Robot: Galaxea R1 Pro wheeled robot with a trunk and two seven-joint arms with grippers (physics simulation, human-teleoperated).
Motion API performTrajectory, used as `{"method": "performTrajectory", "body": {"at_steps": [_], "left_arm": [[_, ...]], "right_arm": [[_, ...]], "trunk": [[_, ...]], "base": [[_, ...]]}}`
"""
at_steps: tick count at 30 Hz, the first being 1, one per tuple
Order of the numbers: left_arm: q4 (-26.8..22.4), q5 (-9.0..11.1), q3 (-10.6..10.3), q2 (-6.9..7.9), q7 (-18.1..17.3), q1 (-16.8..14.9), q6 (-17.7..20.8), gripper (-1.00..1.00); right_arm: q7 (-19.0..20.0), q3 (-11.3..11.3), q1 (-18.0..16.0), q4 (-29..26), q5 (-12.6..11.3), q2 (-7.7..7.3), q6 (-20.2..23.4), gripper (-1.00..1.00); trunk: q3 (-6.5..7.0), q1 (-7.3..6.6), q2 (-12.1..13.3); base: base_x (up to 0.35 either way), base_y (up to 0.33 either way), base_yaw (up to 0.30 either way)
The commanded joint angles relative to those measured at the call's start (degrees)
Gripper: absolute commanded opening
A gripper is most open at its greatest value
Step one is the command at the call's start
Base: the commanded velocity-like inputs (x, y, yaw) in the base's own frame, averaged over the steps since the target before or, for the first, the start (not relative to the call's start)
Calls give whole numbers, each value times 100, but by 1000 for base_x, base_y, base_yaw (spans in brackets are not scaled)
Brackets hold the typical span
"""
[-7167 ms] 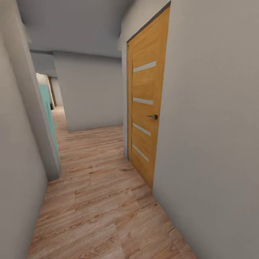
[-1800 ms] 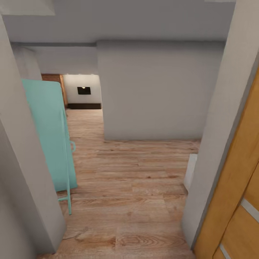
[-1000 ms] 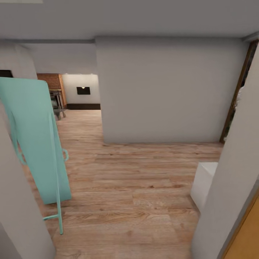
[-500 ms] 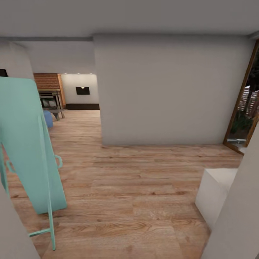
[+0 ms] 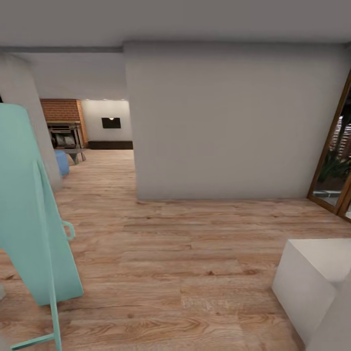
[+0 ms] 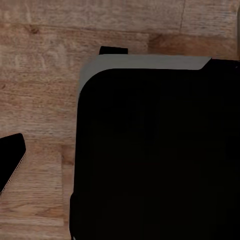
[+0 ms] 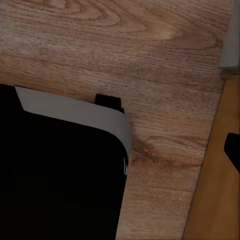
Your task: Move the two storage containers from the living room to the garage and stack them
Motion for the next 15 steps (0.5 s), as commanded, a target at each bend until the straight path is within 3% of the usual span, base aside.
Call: {"method": "performTrajectory", "body": {"at_steps": [1, 15], "left_arm": [[2, 46, 1, 0, 2, -2, -15, 100], [3, 31, 0, -1, 2, -2, -15, 100]], "right_arm": [[-2, 50, -6, 16, -43, 6, -32, 100], [-2, 45, -6, 14, -48, 9, -29, 100]], "trunk": [[-6, 3, -3], [-6, 3, -3]], "base": [[321, 0, 0], [321, 0, 0]]}}
